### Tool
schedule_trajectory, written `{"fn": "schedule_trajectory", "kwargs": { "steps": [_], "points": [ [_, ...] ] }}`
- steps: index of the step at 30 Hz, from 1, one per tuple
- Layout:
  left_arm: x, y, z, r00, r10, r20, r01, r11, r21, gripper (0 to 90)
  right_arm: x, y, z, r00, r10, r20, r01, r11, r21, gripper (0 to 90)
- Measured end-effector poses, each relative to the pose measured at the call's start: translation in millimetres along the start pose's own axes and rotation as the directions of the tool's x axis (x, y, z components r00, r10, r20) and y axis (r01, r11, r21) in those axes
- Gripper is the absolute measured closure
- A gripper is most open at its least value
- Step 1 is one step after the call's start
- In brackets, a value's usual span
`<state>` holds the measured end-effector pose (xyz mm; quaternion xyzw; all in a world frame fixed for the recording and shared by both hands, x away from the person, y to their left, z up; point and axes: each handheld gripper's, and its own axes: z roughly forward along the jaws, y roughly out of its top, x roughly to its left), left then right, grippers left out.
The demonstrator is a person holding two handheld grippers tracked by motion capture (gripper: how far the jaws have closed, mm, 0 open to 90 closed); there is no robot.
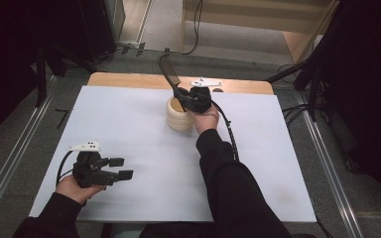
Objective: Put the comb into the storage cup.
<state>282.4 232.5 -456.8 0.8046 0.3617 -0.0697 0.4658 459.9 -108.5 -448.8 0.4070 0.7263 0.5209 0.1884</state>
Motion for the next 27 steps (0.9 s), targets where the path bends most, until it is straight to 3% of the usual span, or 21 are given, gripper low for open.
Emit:
{"fn": "schedule_trajectory", "kwargs": {
  "steps": [13, 24, 27],
  "points": [
    [-0.4, 0.0, 0.1, 1.0000, 0.002, 0.001, -0.002, 1.0000, -0.001, 23.9, 4.3, -4.4, -0.2, 0.9994, -0.033, -0.009, 0.033, 0.999, -0.033, 70.0],
    [-0.6, 0.0, 0.8, 1.0000, 0.003, 0.003, -0.003, 1.0000, 0.001, 23.9, 3.8, -6.8, -0.7, 0.9995, -0.031, 0.009, 0.031, 0.999, -0.011, 68.9],
    [-0.2, -0.2, 0.9, 1.0000, 0.001, 0.001, -0.001, 1.0000, 0.002, 23.9, 4.0, -6.7, -1.3, 0.9986, -0.044, 0.028, 0.044, 0.999, 0.005, 63.1]
  ]
}}
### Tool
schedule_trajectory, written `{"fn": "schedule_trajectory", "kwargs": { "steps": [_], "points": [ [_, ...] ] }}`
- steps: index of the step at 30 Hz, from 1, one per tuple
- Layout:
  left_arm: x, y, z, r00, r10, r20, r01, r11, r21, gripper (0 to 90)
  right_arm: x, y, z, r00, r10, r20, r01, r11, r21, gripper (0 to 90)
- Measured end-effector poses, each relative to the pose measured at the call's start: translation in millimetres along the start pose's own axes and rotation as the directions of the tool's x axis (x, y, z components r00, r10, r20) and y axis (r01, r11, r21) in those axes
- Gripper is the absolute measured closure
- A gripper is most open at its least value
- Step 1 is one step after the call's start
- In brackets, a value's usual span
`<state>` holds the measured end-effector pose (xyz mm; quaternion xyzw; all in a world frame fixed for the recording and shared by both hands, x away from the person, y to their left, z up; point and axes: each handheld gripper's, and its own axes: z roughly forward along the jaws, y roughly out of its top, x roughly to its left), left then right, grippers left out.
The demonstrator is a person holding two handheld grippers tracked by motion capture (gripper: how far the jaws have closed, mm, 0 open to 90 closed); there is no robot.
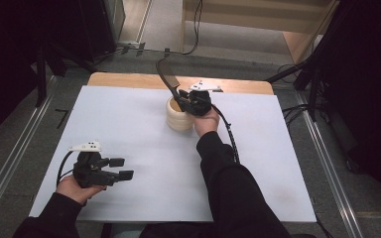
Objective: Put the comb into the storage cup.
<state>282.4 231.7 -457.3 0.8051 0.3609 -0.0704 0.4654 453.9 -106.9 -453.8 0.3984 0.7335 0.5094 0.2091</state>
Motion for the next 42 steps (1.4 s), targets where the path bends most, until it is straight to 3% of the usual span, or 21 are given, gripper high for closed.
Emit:
{"fn": "schedule_trajectory", "kwargs": {
  "steps": [5, 16, 21, 27, 34, 38, 42],
  "points": [
    [-0.1, 0.1, 0.1, 1.0000, 0.001, 0.001, -0.001, 1.0000, 0.001, 23.9, -1.3, 1.2, -2.6, 1.0000, 0.008, 0.001, -0.008, 1.000, 0.003, 59.6],
    [0.0, 0.3, 0.8, 1.0000, 0.003, -0.006, -0.003, 1.0000, 0.006, 23.9, -5.0, 2.4, -25.7, 0.9955, 0.061, -0.073, -0.059, 0.998, 0.029, 47.2],
    [0.3, 0.6, 0.7, 1.0000, 0.001, -0.009, 0.000, 1.0000, 0.004, 23.9, -3.8, -2.3, -40.2, 0.9899, 0.080, -0.117, -0.071, 0.995, 0.076, 44.7],
    [-0.3, 0.7, 2.2, 0.9999, 0.005, -0.010, -0.005, 0.9999, 0.010, 23.9, -2.8, -11.5, -58.2, 0.9755, 0.133, -0.175, -0.108, 0.984, 0.142, 37.5],
    [-0.2, 0.6, 2.2, 0.9999, 0.004, -0.012, -0.004, 1.0000, 0.006, 23.9, 3.8, -20.0, -76.8, 0.9722, 0.116, -0.204, -0.083, 0.983, 0.161, 33.1],
    [-0.4, 0.8, 1.9, 0.9999, 0.006, -0.011, -0.006, 1.0000, 0.008, 23.9, 6.4, -24.7, -85.5, 0.9647, 0.121, -0.234, -0.081, 0.982, 0.173, 29.7],
    [-0.9, 0.9, 2.0, 0.9999, 0.009, -0.011, -0.009, 0.9999, 0.008, 23.9, 10.5, -28.4, -93.3, 0.9653, 0.104, -0.240, -0.055, 0.978, 0.202, 27.9]
  ]
}}
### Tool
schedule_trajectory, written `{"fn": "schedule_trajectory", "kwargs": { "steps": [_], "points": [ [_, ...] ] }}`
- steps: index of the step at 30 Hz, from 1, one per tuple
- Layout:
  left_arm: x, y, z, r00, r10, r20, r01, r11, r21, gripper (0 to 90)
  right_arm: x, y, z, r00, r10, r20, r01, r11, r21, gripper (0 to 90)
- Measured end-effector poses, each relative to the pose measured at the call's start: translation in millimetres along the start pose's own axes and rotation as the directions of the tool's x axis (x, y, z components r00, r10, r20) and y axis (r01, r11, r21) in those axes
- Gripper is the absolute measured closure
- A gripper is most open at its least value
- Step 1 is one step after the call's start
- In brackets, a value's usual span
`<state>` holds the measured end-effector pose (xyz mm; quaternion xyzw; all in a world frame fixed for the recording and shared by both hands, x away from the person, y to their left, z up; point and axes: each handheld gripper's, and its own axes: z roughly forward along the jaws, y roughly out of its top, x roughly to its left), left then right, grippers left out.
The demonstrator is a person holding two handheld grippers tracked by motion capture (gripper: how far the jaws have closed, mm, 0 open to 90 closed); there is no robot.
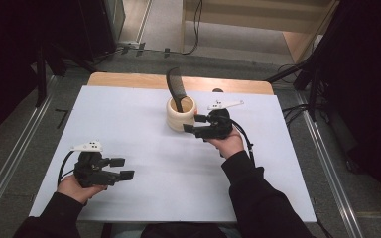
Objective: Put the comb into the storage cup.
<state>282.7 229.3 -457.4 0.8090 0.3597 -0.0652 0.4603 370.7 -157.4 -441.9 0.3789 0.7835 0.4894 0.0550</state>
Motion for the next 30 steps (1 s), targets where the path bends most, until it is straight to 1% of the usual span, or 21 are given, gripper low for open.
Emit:
{"fn": "schedule_trajectory", "kwargs": {
  "steps": [3, 6, 10, 12, 16, 18, 20, 22, 26, 28, 30],
  "points": [
    [0.1, 0.0, -0.2, 1.0000, 0.001, 0.001, -0.001, 1.0000, 0.001, 23.9, 4.2, -4.5, -5.5, 0.9998, -0.014, -0.013, 0.014, 1.000, 0.018, 26.7],
    [0.0, 0.0, -0.1, 1.0000, 0.001, 0.001, -0.001, 1.0000, 0.000, 23.9, 7.9, -10.0, -11.7, 0.9997, -0.015, -0.021, 0.016, 0.999, 0.029, 26.7],
    [-0.5, 0.2, 0.4, 1.0000, 0.001, 0.002, -0.001, 1.0000, -0.003, 23.9, 11.9, -17.8, -19.5, 0.9994, -0.024, -0.023, 0.025, 0.998, 0.052, 26.6],
    [-0.3, 0.3, 0.2, 1.0000, 0.002, 0.000, -0.002, 1.0000, -0.003, 23.9, 13.6, -21.5, -23.4, 0.9995, -0.030, -0.014, 0.031, 0.997, 0.067, 26.6],
    [-0.4, 0.2, 0.3, 1.0000, 0.000, -0.004, -0.001, 1.0000, -0.006, 23.8, 15.9, -29.8, -31.5, 0.9996, -0.021, -0.019, 0.023, 0.995, 0.092, 25.5],
    [-0.5, 0.2, 0.4, 1.0000, 0.000, -0.005, 0.000, 1.0000, -0.005, 23.8, 17.4, -34.7, -35.9, 0.9997, -0.019, -0.018, 0.020, 0.995, 0.098, 25.2],
    [-0.7, 0.3, 0.6, 1.0000, 0.001, -0.008, -0.001, 1.0000, -0.004, 23.8, 17.6, -39.9, -39.8, 0.9993, -0.025, -0.027, 0.027, 0.995, 0.091, 24.1],
    [-1.0, 0.4, 0.8, 1.0000, 0.000, -0.009, 0.000, 1.0000, -0.006, 23.8, 17.6, -45.1, -44.3, 0.9994, -0.016, -0.032, 0.018, 0.996, 0.091, 24.1],
    [-1.4, 0.1, 0.9, 0.9999, 0.001, -0.010, -0.001, 1.0000, -0.007, 23.7, 18.1, -54.4, -52.6, 0.9997, -0.006, -0.023, 0.008, 0.994, 0.110, 23.9],
    [-1.4, 0.1, 0.8, 0.9999, 0.001, -0.010, -0.001, 1.0000, -0.009, 23.7, 18.4, -59.5, -56.2, 0.9997, 0.004, -0.025, -0.001, 0.993, 0.116, 23.7],
    [-1.3, 0.2, 0.9, 0.9999, 0.000, -0.011, 0.000, 1.0000, -0.008, 23.7, 18.4, -64.5, -59.4, 0.9996, 0.004, -0.027, 0.000, 0.992, 0.124, 23.2]
  ]
}}
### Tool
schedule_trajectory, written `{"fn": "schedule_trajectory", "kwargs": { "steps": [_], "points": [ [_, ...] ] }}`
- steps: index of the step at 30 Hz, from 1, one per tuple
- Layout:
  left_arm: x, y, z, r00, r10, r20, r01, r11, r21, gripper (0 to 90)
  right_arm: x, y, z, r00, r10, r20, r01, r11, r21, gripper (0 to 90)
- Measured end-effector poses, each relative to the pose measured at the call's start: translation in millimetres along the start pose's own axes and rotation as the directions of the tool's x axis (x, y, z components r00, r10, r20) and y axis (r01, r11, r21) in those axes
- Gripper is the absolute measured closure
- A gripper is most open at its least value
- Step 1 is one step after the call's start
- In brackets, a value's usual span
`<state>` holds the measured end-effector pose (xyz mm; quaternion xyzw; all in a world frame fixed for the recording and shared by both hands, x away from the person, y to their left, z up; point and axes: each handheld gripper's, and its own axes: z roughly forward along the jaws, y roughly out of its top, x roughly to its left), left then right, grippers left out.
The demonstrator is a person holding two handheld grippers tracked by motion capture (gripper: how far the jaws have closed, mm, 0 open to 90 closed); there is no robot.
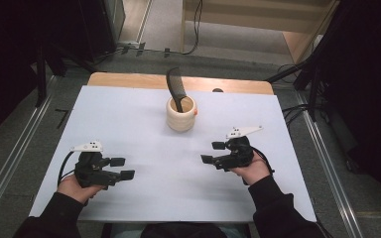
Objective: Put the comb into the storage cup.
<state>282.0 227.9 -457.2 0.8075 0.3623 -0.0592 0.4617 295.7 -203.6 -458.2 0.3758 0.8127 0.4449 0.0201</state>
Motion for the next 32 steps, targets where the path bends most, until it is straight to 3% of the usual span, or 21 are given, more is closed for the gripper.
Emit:
{"fn": "schedule_trajectory", "kwargs": {
  "steps": [15, 23, 32],
  "points": [
    [-1.5, -0.2, 1.5, 0.9999, 0.007, -0.012, -0.007, 1.0000, 0.005, 23.6, -3.3, -39.4, -20.2, 0.9996, 0.026, 0.014, -0.026, 0.999, 0.033, 22.8],
    [-2.2, -0.4, 2.2, 0.9998, 0.011, -0.016, -0.011, 0.9999, 0.008, 23.6, -7.5, -58.5, -39.7, 0.9987, 0.041, 0.031, -0.042, 0.999, 0.033, 22.8],
    [-3.5, -0.3, 3.4, 0.9998, 0.013, -0.015, -0.013, 0.9999, 0.011, 23.6, -10.2, -65.4, -45.7, 0.9977, 0.049, 0.046, -0.050, 0.999, 0.015, 22.0]
  ]
}}
